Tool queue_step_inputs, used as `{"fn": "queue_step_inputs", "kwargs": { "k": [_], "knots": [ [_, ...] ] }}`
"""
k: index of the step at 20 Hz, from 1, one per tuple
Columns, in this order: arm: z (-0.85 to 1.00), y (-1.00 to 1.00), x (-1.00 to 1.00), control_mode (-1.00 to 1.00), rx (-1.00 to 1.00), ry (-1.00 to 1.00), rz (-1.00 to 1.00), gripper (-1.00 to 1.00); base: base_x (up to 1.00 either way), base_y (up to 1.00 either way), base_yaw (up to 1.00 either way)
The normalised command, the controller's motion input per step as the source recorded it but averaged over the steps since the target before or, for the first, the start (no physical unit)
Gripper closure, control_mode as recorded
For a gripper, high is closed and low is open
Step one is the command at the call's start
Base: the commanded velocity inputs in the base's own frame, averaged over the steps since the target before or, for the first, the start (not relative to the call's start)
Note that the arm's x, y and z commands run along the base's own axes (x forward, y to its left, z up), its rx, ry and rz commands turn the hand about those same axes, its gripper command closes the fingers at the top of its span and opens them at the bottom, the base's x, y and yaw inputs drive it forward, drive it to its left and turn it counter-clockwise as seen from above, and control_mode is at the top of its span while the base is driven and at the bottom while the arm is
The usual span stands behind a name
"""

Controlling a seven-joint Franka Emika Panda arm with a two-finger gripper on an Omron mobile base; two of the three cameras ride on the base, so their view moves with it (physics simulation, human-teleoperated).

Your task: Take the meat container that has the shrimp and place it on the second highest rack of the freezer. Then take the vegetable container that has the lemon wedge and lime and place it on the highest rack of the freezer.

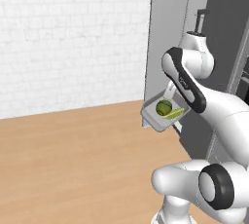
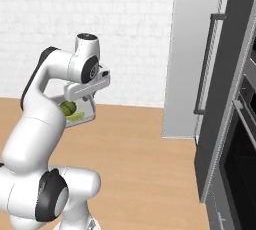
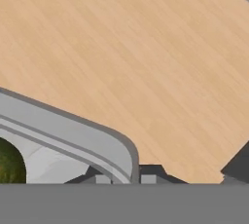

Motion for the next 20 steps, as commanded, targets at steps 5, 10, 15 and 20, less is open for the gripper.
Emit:
{"fn": "queue_step_inputs", "kwargs": {
  "k": [5,10,15,20],
  "knots": [
    [0.0,0.0,0.0,1.0,0.0,0.0,0.0,1.0,1.0,0.28,-0.19],
    [0.0,0.0,0.0,1.0,0.0,0.0,0.0,1.0,1.0,0.32,-0.14],
    [0.0,0.0,0.0,1.0,0.0,0.0,0.0,1.0,0.93,0.42,-0.19],
    [0.0,0.0,0.0,1.0,0.0,0.0,0.0,1.0,0.56,0.32,-0.28]
  ]
}}
